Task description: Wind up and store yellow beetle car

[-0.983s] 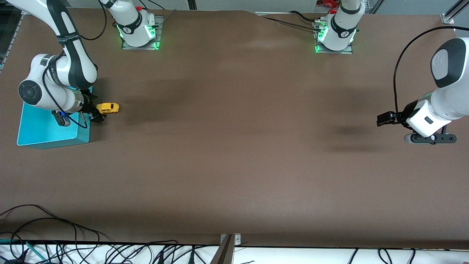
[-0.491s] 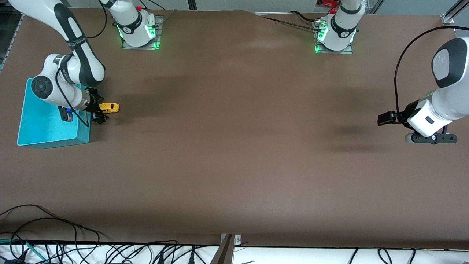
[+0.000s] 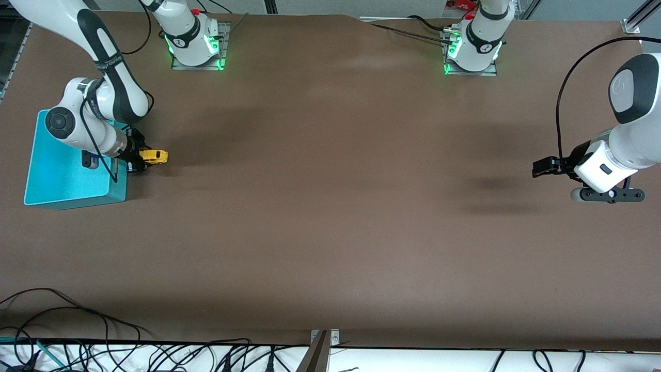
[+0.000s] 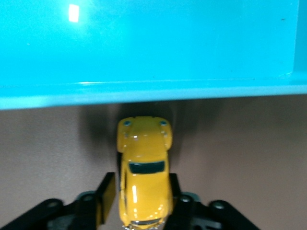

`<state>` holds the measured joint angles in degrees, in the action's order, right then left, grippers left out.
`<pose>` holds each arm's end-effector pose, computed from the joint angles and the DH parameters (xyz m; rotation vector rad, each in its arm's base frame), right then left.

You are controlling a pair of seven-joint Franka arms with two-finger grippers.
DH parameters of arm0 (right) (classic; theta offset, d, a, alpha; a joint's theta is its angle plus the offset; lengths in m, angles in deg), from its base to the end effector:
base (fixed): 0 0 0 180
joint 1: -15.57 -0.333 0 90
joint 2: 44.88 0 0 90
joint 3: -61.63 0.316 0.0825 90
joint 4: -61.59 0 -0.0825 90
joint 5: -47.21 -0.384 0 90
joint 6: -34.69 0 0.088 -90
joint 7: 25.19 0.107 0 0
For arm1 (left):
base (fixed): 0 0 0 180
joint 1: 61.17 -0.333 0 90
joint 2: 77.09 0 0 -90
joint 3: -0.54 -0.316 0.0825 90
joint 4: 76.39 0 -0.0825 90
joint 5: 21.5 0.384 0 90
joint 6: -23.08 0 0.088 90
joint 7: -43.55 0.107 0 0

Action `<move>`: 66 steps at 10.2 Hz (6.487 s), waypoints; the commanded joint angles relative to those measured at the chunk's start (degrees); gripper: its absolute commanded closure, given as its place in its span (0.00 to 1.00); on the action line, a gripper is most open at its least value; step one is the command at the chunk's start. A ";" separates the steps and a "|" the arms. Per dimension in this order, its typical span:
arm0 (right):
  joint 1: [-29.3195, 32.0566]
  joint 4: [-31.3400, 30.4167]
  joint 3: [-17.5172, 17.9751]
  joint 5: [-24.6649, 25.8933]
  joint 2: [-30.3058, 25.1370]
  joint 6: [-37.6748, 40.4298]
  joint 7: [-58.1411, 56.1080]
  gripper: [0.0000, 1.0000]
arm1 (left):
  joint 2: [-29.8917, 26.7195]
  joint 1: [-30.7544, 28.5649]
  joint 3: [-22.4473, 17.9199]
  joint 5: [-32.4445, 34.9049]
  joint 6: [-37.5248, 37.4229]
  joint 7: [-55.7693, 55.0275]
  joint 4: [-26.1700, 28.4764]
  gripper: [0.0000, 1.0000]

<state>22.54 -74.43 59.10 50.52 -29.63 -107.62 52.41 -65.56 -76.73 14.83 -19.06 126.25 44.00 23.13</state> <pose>0.4831 -0.0814 0.1998 2.2348 -2.0223 -0.1589 0.6034 0.0257 0.4506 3.1241 0.0054 -0.2048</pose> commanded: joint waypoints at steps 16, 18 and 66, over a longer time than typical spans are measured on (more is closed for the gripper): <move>0.94 9.72 -12.29 7.15 -12.45 16.63 -12.86 1.00 | -0.90 -0.44 0.30 0.73 -1.83 1.40 0.06 0.02; 1.20 8.05 -18.01 7.15 -10.60 16.54 -22.71 1.00 | -0.90 -0.44 0.30 0.73 -1.83 1.40 -0.03 0.02; -7.23 37.67 -2.74 -5.86 -18.24 48.88 -74.78 0.00 | -5.29 -1.75 0.47 -3.05 -2.09 4.56 0.15 0.00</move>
<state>15.04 -38.14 56.53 45.67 -47.68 -60.32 -20.24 -69.72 -77.94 15.03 -21.59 125.02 47.21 23.09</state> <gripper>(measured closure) 0.000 0.000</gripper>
